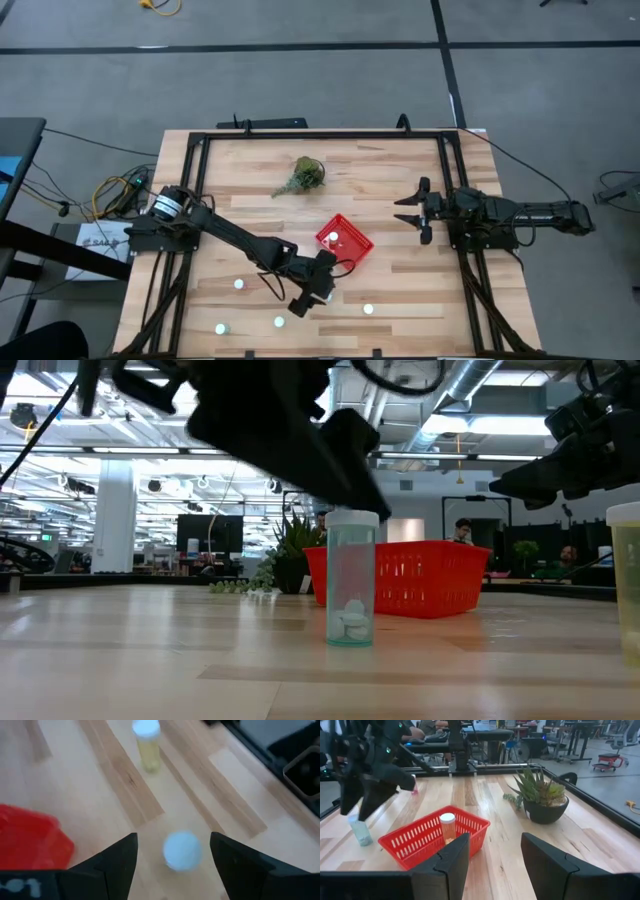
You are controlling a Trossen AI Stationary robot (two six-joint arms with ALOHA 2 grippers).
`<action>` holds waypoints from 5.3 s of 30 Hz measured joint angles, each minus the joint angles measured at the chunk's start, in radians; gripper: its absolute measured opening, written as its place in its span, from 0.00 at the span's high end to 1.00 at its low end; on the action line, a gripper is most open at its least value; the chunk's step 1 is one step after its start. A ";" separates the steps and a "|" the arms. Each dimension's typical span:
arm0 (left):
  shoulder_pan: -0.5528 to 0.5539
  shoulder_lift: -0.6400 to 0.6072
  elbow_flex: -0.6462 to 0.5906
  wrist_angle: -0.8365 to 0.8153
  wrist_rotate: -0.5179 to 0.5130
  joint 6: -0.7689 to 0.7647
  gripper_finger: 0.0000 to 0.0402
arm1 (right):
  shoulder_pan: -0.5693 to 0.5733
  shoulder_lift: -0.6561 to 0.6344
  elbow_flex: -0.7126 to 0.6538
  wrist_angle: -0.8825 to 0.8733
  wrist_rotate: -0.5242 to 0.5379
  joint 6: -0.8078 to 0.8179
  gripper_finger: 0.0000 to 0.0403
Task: Pick and place pill bottles into a basket
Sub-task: Put the right blue pill bottle into the red bin, then put the right yellow pill bottle into the red bin
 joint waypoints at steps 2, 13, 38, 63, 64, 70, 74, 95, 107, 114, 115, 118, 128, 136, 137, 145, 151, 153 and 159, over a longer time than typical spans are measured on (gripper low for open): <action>0.000 0.020 0.000 0.009 0.010 0.002 0.41 | 0.000 -0.002 0.000 0.000 0.000 0.000 0.57; 0.022 0.043 0.006 0.011 0.017 -0.012 0.41 | 0.000 0.007 0.000 0.000 0.000 0.000 0.57; 0.027 0.043 0.006 0.036 0.009 -0.019 0.74 | 0.000 0.006 0.000 -0.001 0.000 0.000 0.57; 0.314 -0.047 0.008 0.096 0.039 0.024 0.73 | 0.000 0.006 0.000 -0.001 0.000 0.000 0.57; 0.322 -0.041 0.007 0.085 0.051 0.018 0.73 | 0.000 0.006 0.000 -0.001 0.000 0.000 0.57; 0.352 0.034 0.006 0.130 0.066 -0.010 0.72 | 0.000 0.007 0.000 0.000 0.000 0.000 0.57; 0.357 0.079 0.007 0.178 0.066 -0.030 0.72 | 0.000 0.007 0.000 -0.001 0.000 0.000 0.57; 0.358 0.091 0.008 0.170 0.116 -0.051 0.45 | 0.000 0.008 0.000 -0.001 0.000 0.000 0.57; 0.317 -0.028 0.108 -0.016 0.042 0.026 0.32 | 0.000 0.008 0.000 -0.001 0.000 0.000 0.57; 0.185 -0.066 0.114 -0.058 0.043 0.035 0.32 | 0.000 0.008 0.000 -0.001 0.000 0.000 0.57; 0.162 -0.066 0.113 -0.064 0.043 0.039 0.32 | 0.000 0.008 0.000 -0.001 0.000 0.000 0.57; 0.099 -0.059 0.111 -0.051 0.034 0.043 0.32 | 0.000 0.008 0.000 -0.001 0.000 0.000 0.57; 0.016 -0.043 0.111 0.036 -0.059 0.054 0.32 | 0.000 0.008 0.000 -0.001 0.000 0.000 0.57; 0.018 0.116 0.154 0.130 -0.004 0.047 0.32 | 0.000 0.006 0.000 -0.001 0.000 0.000 0.57; 0.018 0.135 0.169 0.134 -0.001 0.047 0.32 | 0.000 0.005 0.000 0.000 0.000 0.000 0.57; 0.037 0.253 0.302 0.137 0.044 0.047 0.32 | 0.000 0.006 0.000 -0.001 0.000 0.000 0.57; 0.045 0.292 0.345 0.107 0.095 0.034 0.32 | 0.000 0.006 0.000 -0.001 0.000 0.000 0.57; 0.045 0.291 0.346 0.108 0.094 0.032 0.32 | 0.000 0.006 0.000 -0.001 0.000 0.000 0.57; 0.045 0.291 0.346 0.106 0.093 0.032 0.32 | 0.000 0.006 0.000 -0.001 0.000 0.000 0.57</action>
